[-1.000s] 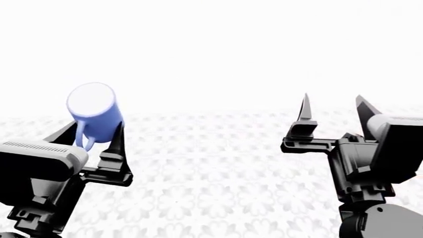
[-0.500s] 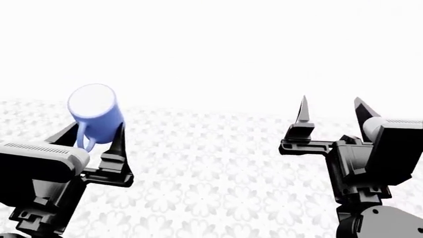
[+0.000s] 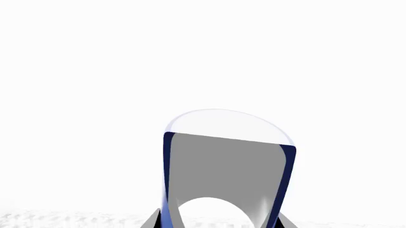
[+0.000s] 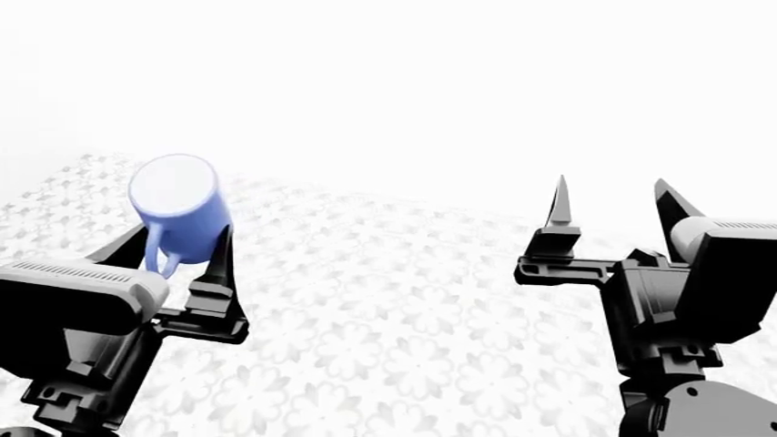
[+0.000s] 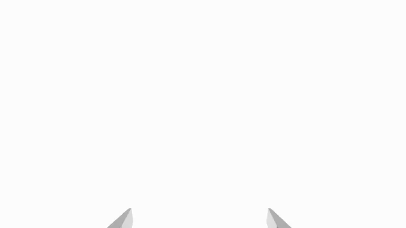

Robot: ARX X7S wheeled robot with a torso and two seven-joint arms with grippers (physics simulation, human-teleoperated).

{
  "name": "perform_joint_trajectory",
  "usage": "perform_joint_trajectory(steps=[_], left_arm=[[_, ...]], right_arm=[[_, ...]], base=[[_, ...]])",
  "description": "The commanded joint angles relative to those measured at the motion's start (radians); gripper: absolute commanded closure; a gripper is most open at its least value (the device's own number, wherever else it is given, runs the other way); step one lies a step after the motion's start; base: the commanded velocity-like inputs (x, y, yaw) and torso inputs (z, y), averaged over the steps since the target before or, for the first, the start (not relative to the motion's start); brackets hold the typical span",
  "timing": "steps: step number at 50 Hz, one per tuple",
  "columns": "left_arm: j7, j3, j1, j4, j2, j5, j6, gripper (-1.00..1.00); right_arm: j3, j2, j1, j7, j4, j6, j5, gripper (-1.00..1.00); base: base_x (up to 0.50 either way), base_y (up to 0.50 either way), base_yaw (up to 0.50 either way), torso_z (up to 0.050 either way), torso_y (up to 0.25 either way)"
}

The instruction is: A wet mug is on the counter and needs to be dried. Pick it up and place it upside down in the open cabinet.

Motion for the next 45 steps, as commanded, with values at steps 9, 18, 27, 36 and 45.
perform_joint_trajectory(steps=[9,18,27,36,45], left_arm=[[-0.011,0.003,0.000,-0.001,-0.001,-0.007,0.013,1.00],[-0.010,0.004,0.006,-0.003,-0.002,-0.002,0.021,1.00],[-0.011,0.003,0.010,0.000,-0.004,-0.002,0.027,1.00],[-0.015,0.007,0.004,0.001,-0.006,-0.005,0.024,1.00],[-0.016,0.009,0.008,0.000,-0.008,-0.003,0.029,1.00]], right_arm=[[0.004,0.000,-0.008,0.002,0.000,-0.002,-0.005,-1.00],[0.006,-0.002,-0.010,0.001,0.002,-0.003,-0.007,-1.00],[0.006,-0.004,-0.012,-0.001,0.002,-0.002,-0.009,-1.00],[0.008,-0.003,-0.011,0.002,-0.002,0.004,-0.008,-1.00],[0.010,-0.003,-0.016,0.003,-0.002,0.000,-0.010,-1.00]], base=[[0.00,0.00,0.50,0.000,0.000],[0.00,0.00,0.50,0.000,0.001],[0.00,0.00,0.50,0.000,0.000],[0.00,0.00,0.50,0.000,0.000],[0.00,0.00,0.50,0.000,0.000]])
